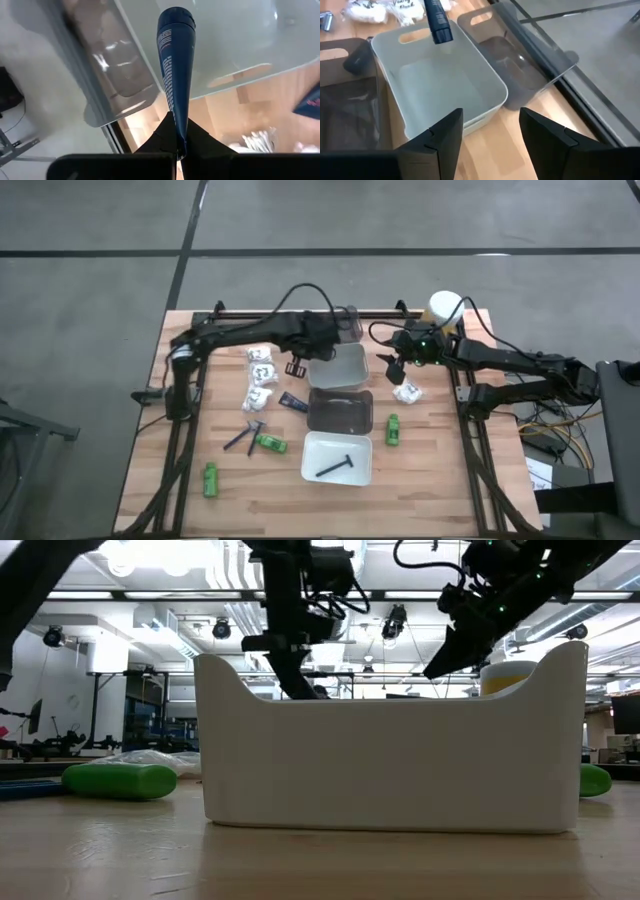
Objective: Pick & Place Travel size toiletries
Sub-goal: Put the right blue shave cream into the gray bin
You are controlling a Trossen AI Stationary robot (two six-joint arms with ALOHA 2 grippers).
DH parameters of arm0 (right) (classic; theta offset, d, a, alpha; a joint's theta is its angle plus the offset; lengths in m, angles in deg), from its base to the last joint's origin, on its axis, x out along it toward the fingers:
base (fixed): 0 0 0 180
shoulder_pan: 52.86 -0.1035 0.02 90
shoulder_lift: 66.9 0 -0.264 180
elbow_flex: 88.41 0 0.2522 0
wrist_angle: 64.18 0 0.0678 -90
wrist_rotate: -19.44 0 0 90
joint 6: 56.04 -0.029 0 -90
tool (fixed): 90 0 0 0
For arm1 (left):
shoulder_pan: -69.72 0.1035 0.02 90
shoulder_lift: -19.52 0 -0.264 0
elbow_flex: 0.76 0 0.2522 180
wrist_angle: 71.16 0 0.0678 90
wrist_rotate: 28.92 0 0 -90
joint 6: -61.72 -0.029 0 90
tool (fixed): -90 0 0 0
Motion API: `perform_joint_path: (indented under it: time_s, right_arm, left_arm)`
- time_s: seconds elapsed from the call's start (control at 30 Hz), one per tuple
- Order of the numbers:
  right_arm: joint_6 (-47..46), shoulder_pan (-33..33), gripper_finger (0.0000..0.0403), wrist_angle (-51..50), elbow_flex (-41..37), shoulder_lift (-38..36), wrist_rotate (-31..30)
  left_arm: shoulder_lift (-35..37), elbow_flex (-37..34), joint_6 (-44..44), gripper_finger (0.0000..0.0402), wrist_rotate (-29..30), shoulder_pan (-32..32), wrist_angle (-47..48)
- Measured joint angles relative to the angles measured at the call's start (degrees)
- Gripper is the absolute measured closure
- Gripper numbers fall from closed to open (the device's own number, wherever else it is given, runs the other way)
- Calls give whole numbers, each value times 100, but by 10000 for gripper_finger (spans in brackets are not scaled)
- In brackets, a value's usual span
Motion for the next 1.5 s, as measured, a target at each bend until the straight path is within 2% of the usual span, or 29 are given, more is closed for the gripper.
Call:
perform_joint_path:
  time_s: [0.23,0.4,0.57,0.77,0.9,1.03,1.27,1.5]
  right_arm:
    - [-83,0,237,206,-226,-1,2]
    - [-97,-2,253,415,-407,0,4]
    - [-99,-2,270,780,-675,0,11]
    - [-179,-2,291,1245,-946,5,17]
    - [-232,-2,303,1299,-966,7,17]
    - [-228,-2,316,1303,-954,7,17]
    - [-204,-2,338,1371,-953,7,17]
    - [-106,-7,352,1410,-949,7,17]
  left_arm:
    - [-672,858,-44,395,241,-182,819]
    - [-780,937,-248,395,703,-260,947]
    - [-824,891,-835,394,1037,-364,926]
    - [-821,775,-2342,394,1938,-490,507]
    - [-813,519,-3656,393,2039,-513,154]
    - [-814,156,-4509,393,2087,-542,-366]
    - [-813,-366,-5289,392,2401,-541,-1030]
    - [-817,-506,-5286,392,2389,-578,-995]
